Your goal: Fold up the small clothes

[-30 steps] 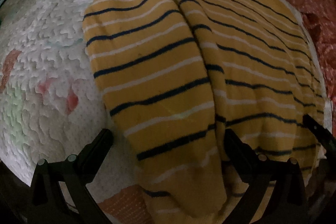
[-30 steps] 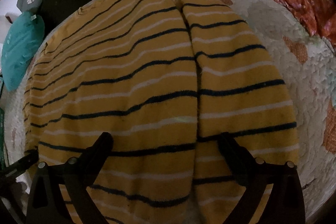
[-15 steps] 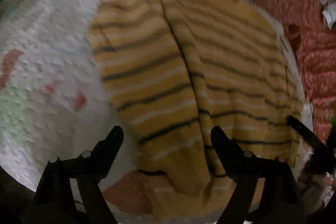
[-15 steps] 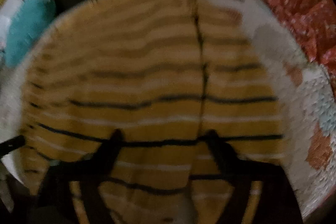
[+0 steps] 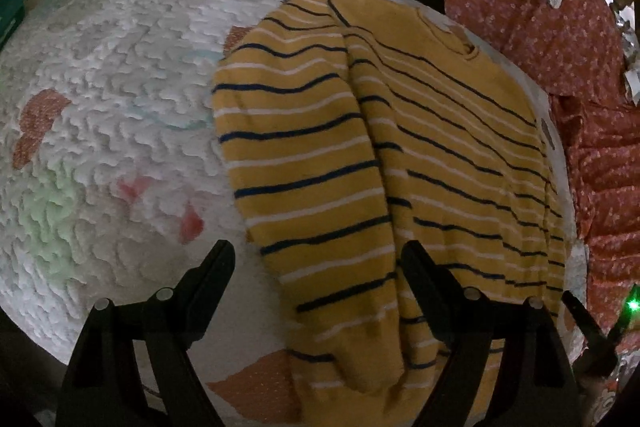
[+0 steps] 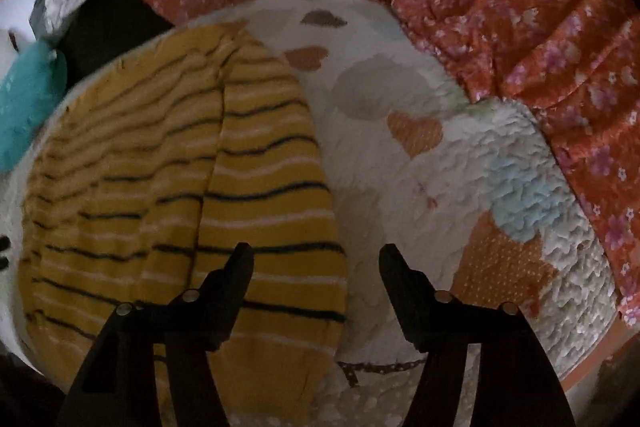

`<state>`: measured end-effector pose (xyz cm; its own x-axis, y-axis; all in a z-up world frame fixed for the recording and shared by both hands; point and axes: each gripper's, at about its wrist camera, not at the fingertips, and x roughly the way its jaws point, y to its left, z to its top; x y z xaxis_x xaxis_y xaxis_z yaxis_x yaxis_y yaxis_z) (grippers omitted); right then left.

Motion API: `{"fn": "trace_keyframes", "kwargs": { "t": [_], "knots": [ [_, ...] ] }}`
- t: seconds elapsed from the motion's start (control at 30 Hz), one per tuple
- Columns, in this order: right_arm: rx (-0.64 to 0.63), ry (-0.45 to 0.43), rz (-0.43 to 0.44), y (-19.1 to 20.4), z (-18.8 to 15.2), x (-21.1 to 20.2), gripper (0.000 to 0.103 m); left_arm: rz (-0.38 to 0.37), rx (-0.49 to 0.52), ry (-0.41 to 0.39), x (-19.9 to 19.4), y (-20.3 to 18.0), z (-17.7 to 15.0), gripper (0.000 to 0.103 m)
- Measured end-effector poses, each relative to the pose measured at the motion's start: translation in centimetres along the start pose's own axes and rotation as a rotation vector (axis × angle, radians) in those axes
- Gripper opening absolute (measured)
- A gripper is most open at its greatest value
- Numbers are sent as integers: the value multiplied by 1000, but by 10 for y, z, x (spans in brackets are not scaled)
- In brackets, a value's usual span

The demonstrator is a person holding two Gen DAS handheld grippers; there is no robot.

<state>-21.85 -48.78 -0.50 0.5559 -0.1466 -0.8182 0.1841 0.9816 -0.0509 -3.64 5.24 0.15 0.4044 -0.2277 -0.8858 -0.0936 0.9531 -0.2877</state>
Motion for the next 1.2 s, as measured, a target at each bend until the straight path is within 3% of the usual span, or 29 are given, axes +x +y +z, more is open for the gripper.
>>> {"fn": "trace_keyframes", "kwargs": {
  "t": [0.1, 0.13, 0.17, 0.2, 0.23, 0.37, 0.47, 0.5, 0.6, 0.7, 0.87, 0.97, 1.1, 1.17, 1.2],
  "knots": [
    [-12, 131, -9, 4, -10, 28, 73, 13, 18, 2, 5, -4, 3, 85],
    [-27, 142, -16, 7, -12, 31, 71, 16, 20, 3, 5, -5, 3, 85],
    [-68, 111, -11, 15, -12, 26, 63, 18, 20, 5, 6, -4, 5, 85],
    [-84, 104, 28, 19, -10, 23, 18, 18, 12, 5, 7, -4, 6, 85],
    [-76, 97, 61, 19, -7, 19, 8, 16, 10, 6, 8, -2, 7, 85],
    [28, -62, 72, -11, 18, -10, 8, -3, -22, 12, 10, 6, 12, 85],
    [212, -176, -84, -64, 44, -24, 8, -12, -32, 8, 10, 10, 13, 85],
    [288, -193, -170, -88, 48, -23, 11, -12, -33, 7, 10, 11, 14, 85],
    [474, -156, -360, -139, 41, -15, 35, -10, -41, 6, 11, 13, 16, 85],
    [581, -173, -301, -163, 29, -20, 43, -26, -54, 8, 13, 15, 18, 85],
    [437, -208, -203, -150, 20, -34, 60, -40, -41, 17, 17, 11, 18, 85],
    [227, -140, -134, -123, 18, -25, 62, -39, -25, 25, 19, 7, 18, 85],
    [-71, -16, -175, -94, 11, -6, 62, -45, -5, 42, 24, 4, 19, 85],
    [-127, 33, -209, -93, 4, 9, 62, -50, -2, 47, 26, 2, 19, 85],
    [-130, 54, -211, -94, 3, 15, 56, -54, -4, 49, 26, 2, 19, 85]
  ]
}}
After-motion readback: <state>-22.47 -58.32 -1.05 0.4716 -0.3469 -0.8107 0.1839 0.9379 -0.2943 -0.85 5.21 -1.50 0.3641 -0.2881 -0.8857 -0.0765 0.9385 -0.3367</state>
